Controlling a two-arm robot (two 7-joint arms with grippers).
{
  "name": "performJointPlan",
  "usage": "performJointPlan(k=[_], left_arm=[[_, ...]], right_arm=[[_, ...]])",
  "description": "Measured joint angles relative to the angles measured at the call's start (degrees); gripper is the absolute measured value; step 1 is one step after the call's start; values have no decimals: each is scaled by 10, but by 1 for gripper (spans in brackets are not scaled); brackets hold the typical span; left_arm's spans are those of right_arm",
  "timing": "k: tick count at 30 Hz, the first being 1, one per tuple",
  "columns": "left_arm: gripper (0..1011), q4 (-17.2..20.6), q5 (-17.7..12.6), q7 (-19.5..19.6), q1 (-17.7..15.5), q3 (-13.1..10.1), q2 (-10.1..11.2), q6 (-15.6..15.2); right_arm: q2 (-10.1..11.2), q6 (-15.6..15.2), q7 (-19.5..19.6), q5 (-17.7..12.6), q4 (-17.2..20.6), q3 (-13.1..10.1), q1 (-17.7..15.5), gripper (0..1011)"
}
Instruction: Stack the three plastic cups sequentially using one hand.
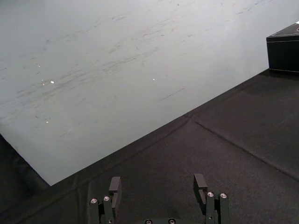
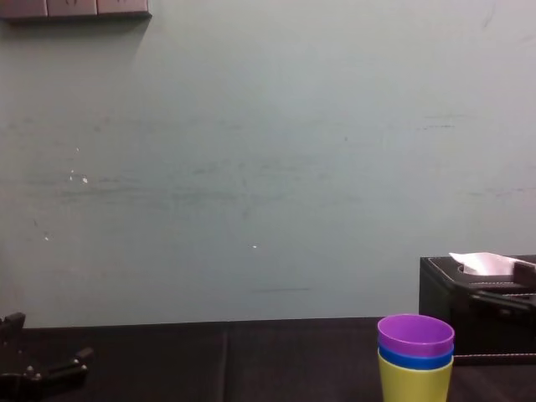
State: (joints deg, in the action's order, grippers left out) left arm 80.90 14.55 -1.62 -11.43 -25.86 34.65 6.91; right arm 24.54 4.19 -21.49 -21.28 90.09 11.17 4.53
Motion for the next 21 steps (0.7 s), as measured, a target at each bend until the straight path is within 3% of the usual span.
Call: performJointPlan(k=[4,8,13,21], left_arm=[[1012,0,0,0,0,0,0,0],[1011,0,0,0,0,0,0,0],[1011,0,0,0,0,0,0,0],[1011,0,0,0,0,0,0,0]], right_arm=[[1,7,30,13,12,-20,-28,1002],[-10,16,73,39,11,-39,-52,1002],[-27,21,107,68,-4,-48,-58,1002],[-41,27,122,104,-34,-44,-49,1002]])
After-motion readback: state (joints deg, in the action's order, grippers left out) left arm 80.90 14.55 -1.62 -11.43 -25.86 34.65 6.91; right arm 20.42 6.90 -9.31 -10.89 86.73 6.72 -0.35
